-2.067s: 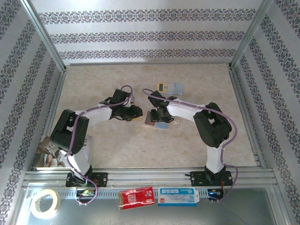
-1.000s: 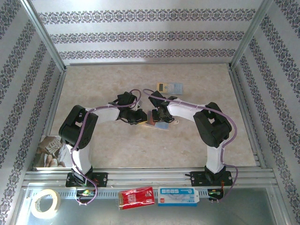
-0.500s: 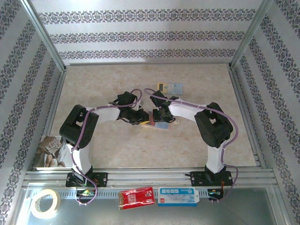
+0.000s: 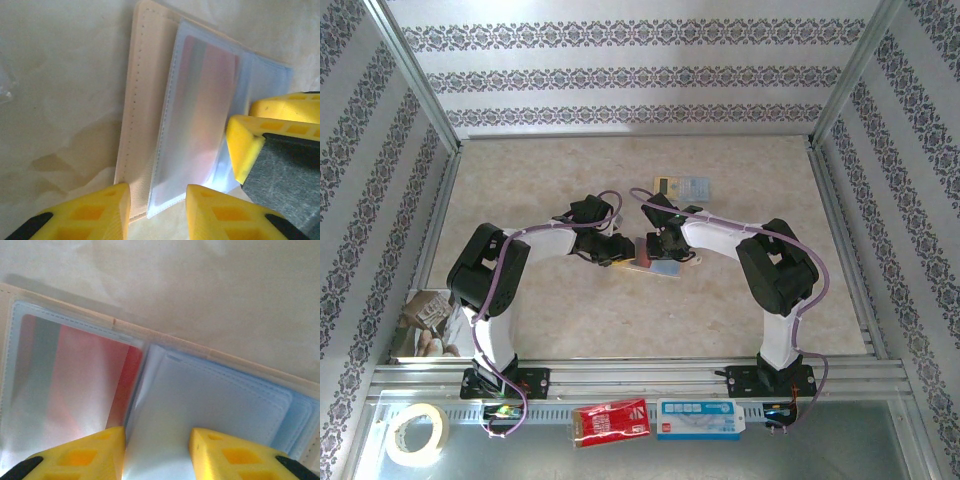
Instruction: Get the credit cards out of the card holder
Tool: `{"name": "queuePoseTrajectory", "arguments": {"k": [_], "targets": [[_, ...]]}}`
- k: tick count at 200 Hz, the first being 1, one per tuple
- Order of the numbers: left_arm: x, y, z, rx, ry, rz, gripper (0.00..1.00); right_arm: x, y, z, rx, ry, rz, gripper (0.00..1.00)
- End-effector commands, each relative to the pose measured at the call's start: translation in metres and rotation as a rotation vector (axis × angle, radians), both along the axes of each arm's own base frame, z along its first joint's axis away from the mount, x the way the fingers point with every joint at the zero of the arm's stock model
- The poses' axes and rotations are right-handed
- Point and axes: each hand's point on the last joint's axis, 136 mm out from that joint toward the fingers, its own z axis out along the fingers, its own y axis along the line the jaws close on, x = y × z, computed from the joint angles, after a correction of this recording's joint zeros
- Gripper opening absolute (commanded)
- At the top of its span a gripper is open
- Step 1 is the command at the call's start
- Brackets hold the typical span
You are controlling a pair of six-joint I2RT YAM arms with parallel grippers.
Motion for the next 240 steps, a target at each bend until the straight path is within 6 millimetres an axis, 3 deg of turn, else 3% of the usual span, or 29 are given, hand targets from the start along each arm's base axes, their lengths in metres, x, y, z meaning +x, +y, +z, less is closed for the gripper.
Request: {"name": "queuePoseTrajectory", "arguments": {"k": [1, 54, 153, 240], "targets": [[0.0, -0.003, -0.003, 0.021, 0.01, -0.021, 0.34, -0.02, -0.016, -0.028, -0.041, 0.099, -0.022, 0.42], [-0.003, -0.014, 0.009, -0.052, 0.01, -0.047, 0.21, -0.018, -0.017, -0.027, -0.04, 0.098, -0.024, 0.41], [-0.003, -0.029, 0.031, -0.154, -0.005, -0.081, 0.21, -0.018, -0.017, -0.025, -0.008, 0.098, -0.038, 0.41], [-0.006, -0.041, 0.061, -0.192, -0.046, -0.123, 0.21, -0.008, -0.012, -0.001, 0.134, 0.044, -0.073, 0.4]]}}
